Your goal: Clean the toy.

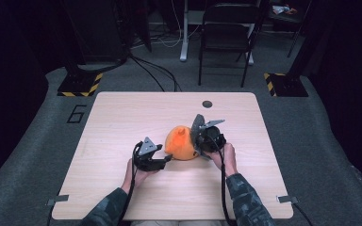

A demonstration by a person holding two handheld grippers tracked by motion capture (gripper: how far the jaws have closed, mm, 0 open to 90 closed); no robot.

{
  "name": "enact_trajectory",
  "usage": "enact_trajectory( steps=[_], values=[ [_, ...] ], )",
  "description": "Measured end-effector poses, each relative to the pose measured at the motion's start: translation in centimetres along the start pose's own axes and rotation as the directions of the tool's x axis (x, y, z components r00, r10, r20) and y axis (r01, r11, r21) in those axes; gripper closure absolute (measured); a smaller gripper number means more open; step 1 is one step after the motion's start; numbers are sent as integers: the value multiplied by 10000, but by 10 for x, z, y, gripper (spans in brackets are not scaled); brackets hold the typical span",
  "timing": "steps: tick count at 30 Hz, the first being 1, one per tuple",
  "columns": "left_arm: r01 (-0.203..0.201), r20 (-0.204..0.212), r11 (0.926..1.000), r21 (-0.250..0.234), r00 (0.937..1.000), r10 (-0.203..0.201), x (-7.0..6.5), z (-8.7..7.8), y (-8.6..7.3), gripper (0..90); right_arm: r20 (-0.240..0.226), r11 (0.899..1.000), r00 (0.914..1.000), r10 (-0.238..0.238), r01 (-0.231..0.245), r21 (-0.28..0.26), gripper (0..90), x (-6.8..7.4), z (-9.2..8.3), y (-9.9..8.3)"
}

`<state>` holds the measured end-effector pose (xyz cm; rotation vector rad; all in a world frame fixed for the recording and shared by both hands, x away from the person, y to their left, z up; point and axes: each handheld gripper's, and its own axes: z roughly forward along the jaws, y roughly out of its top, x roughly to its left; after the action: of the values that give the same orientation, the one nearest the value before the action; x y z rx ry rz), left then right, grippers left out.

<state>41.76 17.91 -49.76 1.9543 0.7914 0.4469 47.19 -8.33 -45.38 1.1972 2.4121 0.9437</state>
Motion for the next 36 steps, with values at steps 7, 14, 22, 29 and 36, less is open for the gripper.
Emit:
enact_trajectory(
  steps=[7,14,22,29,36],
  values=[
    [297,-210,9969,-736,9993,-313,-6,4,-2,695,186,10000,9998,23,-25,91,750,-1,0,-1],
    [-208,-465,9928,-1182,9988,154,-13,4,6,800,552,10000,9985,52,-47,-86,754,-8,-13,3],
    [-798,-411,9859,-1468,9964,745,-17,6,21,802,627,9927,9980,-20,95,-1199,757,2,-57,21],
    [-1114,-177,9806,-1614,9938,1099,-23,3,30,807,393,9699,9853,-1660,1703,-1738,755,51,-80,40],
    [-1766,-134,9750,-1345,9842,1764,-35,6,30,813,637,9711,9740,-2174,2224,-871,756,64,-44,34]
  ],
)
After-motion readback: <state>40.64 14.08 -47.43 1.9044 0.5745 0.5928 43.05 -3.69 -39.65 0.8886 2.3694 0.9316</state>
